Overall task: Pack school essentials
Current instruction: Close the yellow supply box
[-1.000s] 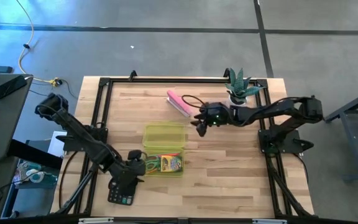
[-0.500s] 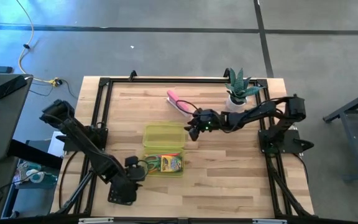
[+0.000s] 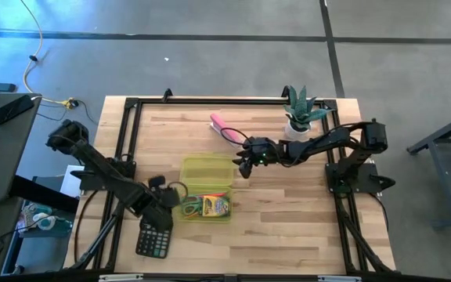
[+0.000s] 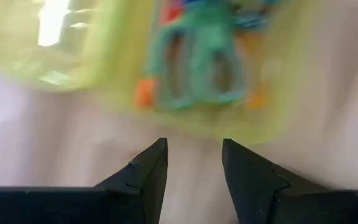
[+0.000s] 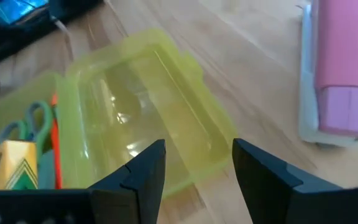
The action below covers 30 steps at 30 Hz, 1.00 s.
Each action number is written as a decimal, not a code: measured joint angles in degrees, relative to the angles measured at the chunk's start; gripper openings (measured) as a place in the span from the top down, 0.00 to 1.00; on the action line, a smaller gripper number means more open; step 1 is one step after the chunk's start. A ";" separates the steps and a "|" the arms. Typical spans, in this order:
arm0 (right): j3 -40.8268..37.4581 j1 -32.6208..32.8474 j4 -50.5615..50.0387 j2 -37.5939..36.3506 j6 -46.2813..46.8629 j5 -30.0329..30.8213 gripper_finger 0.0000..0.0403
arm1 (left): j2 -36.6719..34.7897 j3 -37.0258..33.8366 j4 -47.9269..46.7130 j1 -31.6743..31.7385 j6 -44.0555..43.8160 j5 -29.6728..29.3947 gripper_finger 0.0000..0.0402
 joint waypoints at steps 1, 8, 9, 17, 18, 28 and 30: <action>0.00 0.00 -1.26 -0.65 -0.26 0.34 0.56 | -0.54 -0.02 -2.68 0.62 0.03 -0.84 0.65; -0.11 0.00 -10.94 -5.40 -3.65 5.02 0.56 | -0.61 -0.63 -9.67 7.54 2.52 -3.22 0.65; -0.07 0.00 -13.21 -6.10 -3.73 5.18 0.56 | -0.66 -1.09 -10.20 8.78 3.84 -3.19 0.65; -0.11 0.00 -21.74 -7.50 -2.75 6.39 0.56 | 0.27 -3.40 -7.14 18.18 10.92 0.73 0.65; -0.11 0.00 -22.73 -7.50 -2.44 6.51 0.56 | 0.17 -3.45 -7.15 18.87 11.69 1.11 0.65; -0.13 0.00 -24.61 -7.63 -1.21 6.61 0.56 | 2.37 -3.43 -1.46 23.06 15.43 8.14 0.65; -0.13 0.00 -24.67 -7.63 -1.19 6.61 0.56 | 3.29 -3.43 -1.38 23.10 15.70 8.34 0.65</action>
